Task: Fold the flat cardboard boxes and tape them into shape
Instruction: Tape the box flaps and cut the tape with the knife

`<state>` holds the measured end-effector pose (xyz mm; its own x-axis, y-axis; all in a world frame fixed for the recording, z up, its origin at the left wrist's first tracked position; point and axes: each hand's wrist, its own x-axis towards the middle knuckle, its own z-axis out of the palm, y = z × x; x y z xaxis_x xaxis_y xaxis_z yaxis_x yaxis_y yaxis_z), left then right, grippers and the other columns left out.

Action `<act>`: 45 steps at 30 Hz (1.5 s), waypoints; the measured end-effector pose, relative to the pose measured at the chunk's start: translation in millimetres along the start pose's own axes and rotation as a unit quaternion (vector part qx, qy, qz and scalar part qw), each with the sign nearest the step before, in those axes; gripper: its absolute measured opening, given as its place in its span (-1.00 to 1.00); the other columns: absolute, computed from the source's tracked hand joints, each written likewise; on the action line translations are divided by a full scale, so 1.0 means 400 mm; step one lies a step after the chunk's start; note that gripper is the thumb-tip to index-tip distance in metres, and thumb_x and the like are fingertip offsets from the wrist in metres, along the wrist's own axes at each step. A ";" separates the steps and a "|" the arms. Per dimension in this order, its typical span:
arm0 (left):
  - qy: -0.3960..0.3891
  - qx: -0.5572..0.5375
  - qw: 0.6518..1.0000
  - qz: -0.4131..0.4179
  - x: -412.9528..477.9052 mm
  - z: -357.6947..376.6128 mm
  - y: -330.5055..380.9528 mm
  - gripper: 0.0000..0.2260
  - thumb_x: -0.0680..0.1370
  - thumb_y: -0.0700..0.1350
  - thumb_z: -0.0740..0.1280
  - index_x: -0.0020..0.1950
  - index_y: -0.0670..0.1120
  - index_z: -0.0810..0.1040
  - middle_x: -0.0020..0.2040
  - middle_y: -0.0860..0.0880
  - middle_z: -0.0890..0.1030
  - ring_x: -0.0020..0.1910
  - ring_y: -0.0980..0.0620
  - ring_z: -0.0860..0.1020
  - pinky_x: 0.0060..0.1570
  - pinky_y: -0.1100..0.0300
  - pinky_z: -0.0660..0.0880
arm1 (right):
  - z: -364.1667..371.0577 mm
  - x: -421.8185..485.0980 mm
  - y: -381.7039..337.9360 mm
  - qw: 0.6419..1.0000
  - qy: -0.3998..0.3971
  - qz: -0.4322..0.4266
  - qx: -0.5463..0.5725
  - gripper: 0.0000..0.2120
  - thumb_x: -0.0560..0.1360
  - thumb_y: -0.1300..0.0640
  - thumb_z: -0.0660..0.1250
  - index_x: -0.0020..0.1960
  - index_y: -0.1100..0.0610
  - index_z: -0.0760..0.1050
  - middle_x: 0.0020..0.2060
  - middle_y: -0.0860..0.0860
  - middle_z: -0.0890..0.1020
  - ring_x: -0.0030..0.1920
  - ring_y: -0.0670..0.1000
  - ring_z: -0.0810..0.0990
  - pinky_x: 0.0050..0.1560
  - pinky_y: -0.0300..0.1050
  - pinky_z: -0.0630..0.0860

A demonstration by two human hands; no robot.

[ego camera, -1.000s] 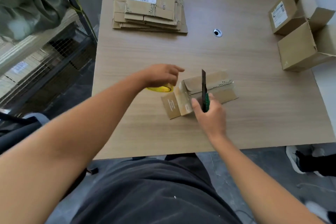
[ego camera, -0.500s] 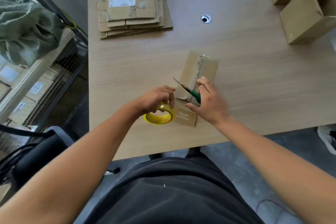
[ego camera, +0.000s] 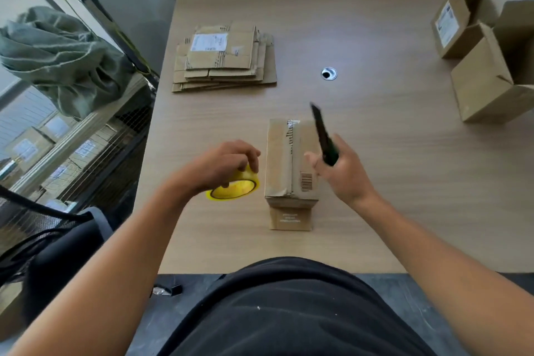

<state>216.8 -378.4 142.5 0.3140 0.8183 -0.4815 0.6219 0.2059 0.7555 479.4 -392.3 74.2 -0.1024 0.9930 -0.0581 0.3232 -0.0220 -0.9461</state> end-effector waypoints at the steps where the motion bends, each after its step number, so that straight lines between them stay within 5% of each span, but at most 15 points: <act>1: 0.008 -0.002 1.000 0.015 -0.001 -0.004 0.030 -0.73 0.28 -0.13 0.15 -0.20 0.02 0.63 0.25 0.05 0.53 0.17 0.13 0.49 -0.31 0.27 0.48 | -0.005 0.005 -0.020 0.996 -0.008 0.031 0.080 -0.73 0.54 0.08 0.47 -0.15 0.12 0.38 -0.35 0.05 0.45 -0.32 0.16 0.52 -0.22 0.11 0.55; 3: 0.012 -0.007 0.999 0.036 0.003 0.005 0.087 -0.73 0.31 -0.13 0.17 -0.15 0.02 0.64 0.27 0.08 0.49 0.18 0.12 0.47 -0.34 0.25 0.49 | -0.010 0.011 -0.062 0.977 -0.058 0.070 0.193 -0.80 0.48 0.06 0.51 -0.16 0.04 0.49 -0.38 -0.04 0.46 -0.39 0.02 0.50 -0.15 0.18 0.63; 6: 0.034 -0.011 0.998 0.061 0.023 0.046 0.154 -0.77 0.40 -0.14 0.22 -0.11 0.07 0.63 0.30 0.09 0.46 0.14 0.08 0.50 -0.37 0.25 0.51 | -0.014 0.007 -0.103 0.974 -0.106 0.073 0.184 -0.77 0.37 -0.10 0.54 -0.13 0.00 0.60 -0.38 -0.06 0.48 -0.37 -0.07 0.49 -0.26 0.05 0.60; 8: 0.055 -0.011 0.996 0.065 0.042 0.082 0.175 -0.76 0.50 -0.23 0.25 -0.09 0.09 0.62 0.31 0.08 0.46 0.18 0.00 0.51 -0.22 0.11 0.60 | -0.027 0.002 -0.108 0.984 -0.088 0.054 0.148 -0.70 0.38 -0.10 0.56 -0.08 0.09 0.60 -0.35 0.01 0.49 -0.31 -0.03 0.51 -0.28 0.08 0.57; 10: 0.068 -0.002 0.996 0.062 0.057 0.115 0.186 -0.72 0.54 -0.29 0.26 -0.07 0.09 0.62 0.29 0.06 0.47 0.20 -0.02 0.51 -0.07 0.21 0.58 | -0.052 0.004 -0.100 0.991 -0.060 0.041 0.111 -0.74 0.43 -0.03 0.56 -0.09 0.13 0.60 -0.35 -0.01 0.52 -0.30 -0.03 0.52 -0.25 0.12 0.54; 12: 0.077 0.023 0.994 0.073 0.069 0.145 0.194 -0.70 0.55 -0.28 0.28 -0.08 0.14 0.60 0.23 0.03 0.50 0.16 0.01 0.52 -0.10 0.33 0.53 | -0.078 0.005 -0.085 0.995 -0.045 0.035 0.079 -0.82 0.47 0.02 0.55 -0.15 0.08 0.59 -0.40 -0.15 0.53 -0.35 -0.12 0.49 -0.29 -0.04 0.46; 14: 0.087 0.073 0.990 0.079 0.081 0.169 0.200 -0.74 0.55 -0.22 0.30 -0.06 0.17 0.58 0.11 0.09 0.54 0.06 0.17 0.52 -0.09 0.25 0.46 | -0.096 0.002 -0.072 0.998 -0.041 0.033 0.042 -0.81 0.49 0.02 0.52 -0.20 0.04 0.57 -0.45 -0.21 0.52 -0.39 -0.18 0.46 -0.30 -0.21 0.35; 17: 0.105 0.101 0.986 0.077 0.093 0.205 0.205 -0.83 0.58 -0.10 0.33 0.05 0.18 0.60 -0.08 0.25 0.57 -0.16 0.38 0.51 -0.12 0.23 0.38 | -0.120 -0.006 -0.057 0.999 -0.018 0.038 0.013 -0.77 0.53 0.05 0.48 -0.26 0.02 0.51 -0.47 -0.20 0.50 -0.41 -0.17 0.43 -0.32 -0.20 0.32; 19: 0.114 0.099 0.986 0.078 0.098 0.234 0.203 -0.81 0.60 -0.04 0.35 0.20 0.17 0.60 -0.07 0.21 0.61 -0.23 0.32 0.52 -0.12 0.22 0.42 | -0.138 -0.009 -0.053 0.998 0.003 0.050 0.042 -0.77 0.54 0.11 0.46 -0.26 0.08 0.51 -0.47 -0.15 0.48 -0.41 -0.14 0.42 -0.31 -0.15 0.36; 22: 0.125 -0.021 0.990 0.057 0.090 0.272 0.204 -0.67 0.58 0.05 0.40 0.33 0.05 0.52 -0.23 -0.07 0.60 -0.28 0.08 0.54 -0.20 0.13 0.46 | -0.175 -0.007 -0.050 0.985 0.043 0.073 0.150 -0.76 0.54 0.23 0.44 -0.28 0.13 0.51 -0.53 -0.10 0.48 -0.49 -0.14 0.41 -0.41 -0.30 0.39; 26: 0.066 -0.191 0.973 0.107 0.064 0.268 0.216 -0.77 0.56 0.02 0.39 0.17 -0.04 0.57 -0.28 -0.09 0.62 -0.31 0.00 0.59 -0.29 0.16 0.49 | -0.216 -0.007 -0.036 0.962 0.082 0.089 0.245 -0.79 0.53 0.21 0.47 -0.26 0.12 0.54 -0.52 0.01 0.48 -0.49 -0.02 0.39 -0.50 -0.25 0.29; 31: 0.011 0.002 0.998 0.066 0.054 0.122 0.182 -0.75 0.53 0.18 0.43 0.14 0.11 0.63 -0.48 0.03 0.46 -0.50 0.12 0.42 -0.45 0.27 0.39 | -0.256 0.030 0.010 0.914 0.198 0.110 0.338 -0.86 0.42 0.12 0.48 -0.26 0.12 0.56 -0.51 -0.01 0.50 -0.51 -0.03 0.42 -0.40 -0.12 0.42; 35: -0.059 0.256 0.965 0.021 0.115 -0.026 0.178 -0.91 0.56 0.15 0.39 0.04 0.29 0.65 -0.16 0.18 0.61 -0.22 0.30 0.52 -0.21 0.28 0.40 | -0.190 0.049 0.040 0.934 0.124 0.151 0.300 -0.84 0.46 0.03 0.49 -0.26 0.06 0.62 -0.46 0.03 0.54 -0.44 0.01 0.49 -0.37 -0.10 0.47; 38: -0.082 0.283 0.955 -0.005 0.190 -0.110 0.178 -0.95 0.57 0.08 0.41 -0.01 0.26 0.62 0.06 0.21 0.57 0.02 0.22 0.53 0.02 0.15 0.48 | -0.122 0.094 0.046 0.935 0.123 0.201 0.263 -0.82 0.53 0.07 0.46 -0.10 0.20 0.62 -0.46 -0.02 0.56 -0.43 -0.04 0.51 -0.35 -0.13 0.50; 45: -0.055 0.265 0.962 -0.046 0.327 -0.155 0.056 -0.95 0.56 0.02 0.42 -0.05 0.09 0.66 -0.05 0.15 0.66 0.01 -0.03 0.63 -0.02 0.09 0.58 | -0.016 0.201 0.070 0.932 0.126 0.272 0.203 -0.78 0.57 0.04 0.41 -0.19 0.12 0.54 -0.49 -0.06 0.54 -0.45 -0.03 0.45 -0.47 -0.19 0.40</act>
<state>227.2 -233.3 124.0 0.2963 0.7424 -0.6008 0.9194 -0.0514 0.3899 486.3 -312.2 44.9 0.2133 0.8166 -0.5363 -0.1258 -0.5214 -0.8440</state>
